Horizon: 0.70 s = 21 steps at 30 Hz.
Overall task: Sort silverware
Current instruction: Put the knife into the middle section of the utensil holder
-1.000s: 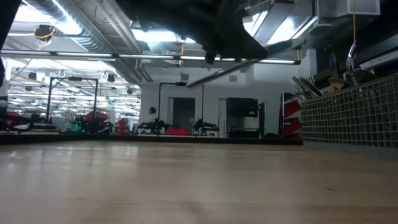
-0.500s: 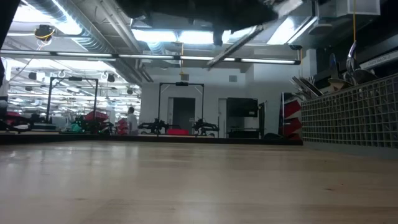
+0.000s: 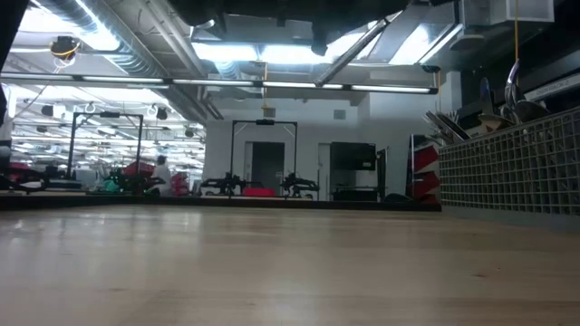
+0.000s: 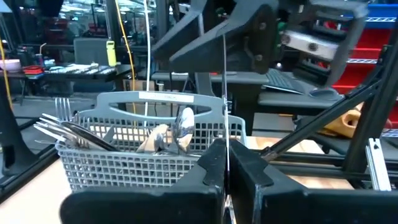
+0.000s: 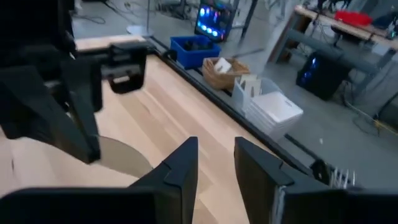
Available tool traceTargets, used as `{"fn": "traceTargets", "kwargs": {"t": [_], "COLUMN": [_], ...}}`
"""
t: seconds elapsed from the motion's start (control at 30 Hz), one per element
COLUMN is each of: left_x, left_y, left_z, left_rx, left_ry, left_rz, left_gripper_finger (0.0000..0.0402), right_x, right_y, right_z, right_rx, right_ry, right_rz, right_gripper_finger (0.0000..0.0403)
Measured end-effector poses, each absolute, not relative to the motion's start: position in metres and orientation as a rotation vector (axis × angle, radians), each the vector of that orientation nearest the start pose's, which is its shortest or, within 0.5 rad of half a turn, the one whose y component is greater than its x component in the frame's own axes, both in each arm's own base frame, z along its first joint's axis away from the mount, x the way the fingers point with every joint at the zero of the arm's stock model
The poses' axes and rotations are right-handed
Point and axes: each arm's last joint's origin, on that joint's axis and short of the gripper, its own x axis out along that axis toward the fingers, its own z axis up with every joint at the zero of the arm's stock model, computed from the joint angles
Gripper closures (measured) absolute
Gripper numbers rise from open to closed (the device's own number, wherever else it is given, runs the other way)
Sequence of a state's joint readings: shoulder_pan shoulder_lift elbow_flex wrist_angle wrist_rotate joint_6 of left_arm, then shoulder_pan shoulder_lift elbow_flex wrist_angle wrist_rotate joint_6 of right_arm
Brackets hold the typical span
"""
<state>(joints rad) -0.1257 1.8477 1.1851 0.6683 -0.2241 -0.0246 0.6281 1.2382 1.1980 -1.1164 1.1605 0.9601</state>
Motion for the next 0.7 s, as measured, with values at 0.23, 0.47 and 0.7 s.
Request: {"fn": "traceTargets", "kwargs": {"t": [0.23,0.47,0.7], "left_x": [0.416,0.416,0.416], "left_y": [-0.046,-0.046,-0.045], "left_z": [0.253,0.253,0.255], "left_rx": [-0.023,-0.023,-0.031], "left_ry": [0.004,0.004,-0.008], "left_rz": [0.091,0.094,0.106], "left_gripper_finger": [0.0401,0.0401,0.0401], "right_x": [0.204,0.219,0.247], "right_y": [0.115,0.117,0.109], "right_z": [0.336,0.333,0.32], "right_rx": [-0.025,-0.025,-0.032], "right_ry": [0.35,0.322,0.391], "right_rz": [-0.678,-0.705,-0.709], "right_gripper_finger": [0.0298,0.0298,0.0298]}}
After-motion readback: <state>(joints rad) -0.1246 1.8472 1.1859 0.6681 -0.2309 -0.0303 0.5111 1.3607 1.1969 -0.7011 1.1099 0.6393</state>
